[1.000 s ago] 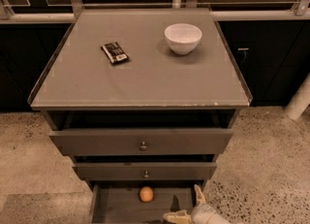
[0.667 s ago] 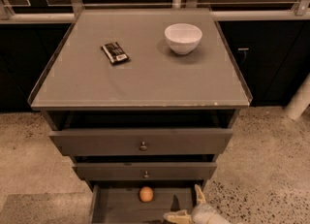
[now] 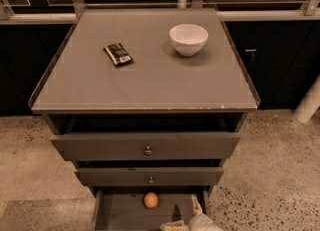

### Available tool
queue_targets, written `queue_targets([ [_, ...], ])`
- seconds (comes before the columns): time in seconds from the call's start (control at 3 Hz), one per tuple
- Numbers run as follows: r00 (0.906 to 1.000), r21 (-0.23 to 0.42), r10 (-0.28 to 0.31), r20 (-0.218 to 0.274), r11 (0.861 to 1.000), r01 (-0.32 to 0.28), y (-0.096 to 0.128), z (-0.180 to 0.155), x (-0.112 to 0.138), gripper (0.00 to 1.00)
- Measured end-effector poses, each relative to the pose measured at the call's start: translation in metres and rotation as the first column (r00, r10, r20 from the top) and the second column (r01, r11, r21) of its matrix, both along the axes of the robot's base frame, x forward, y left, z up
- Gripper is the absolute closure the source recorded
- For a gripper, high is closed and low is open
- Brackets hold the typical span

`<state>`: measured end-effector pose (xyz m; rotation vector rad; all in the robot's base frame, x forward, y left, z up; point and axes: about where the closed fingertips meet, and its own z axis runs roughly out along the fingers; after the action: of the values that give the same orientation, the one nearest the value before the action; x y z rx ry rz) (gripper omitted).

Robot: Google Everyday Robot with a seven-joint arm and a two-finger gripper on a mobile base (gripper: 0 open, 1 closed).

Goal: Pick orange from bottom drawer and place on counter

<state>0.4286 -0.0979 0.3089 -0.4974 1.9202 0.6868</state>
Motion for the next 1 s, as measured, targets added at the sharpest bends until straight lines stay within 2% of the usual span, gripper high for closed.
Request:
queue_targets([
  [0.33,0.9961,0.04,0.073,-0.049,0.997,-0.071,0.035,-0.026,-0.003,0.0],
  [0.67,0.9867,0.075,0.141,-0.081,0.988,-0.135,0.067,-0.049,-0.001,0.0],
  [1.0,0.9851,0.076,0.152,-0.08,0.986,-0.146,0.071,-0.049,0.0,0.0],
])
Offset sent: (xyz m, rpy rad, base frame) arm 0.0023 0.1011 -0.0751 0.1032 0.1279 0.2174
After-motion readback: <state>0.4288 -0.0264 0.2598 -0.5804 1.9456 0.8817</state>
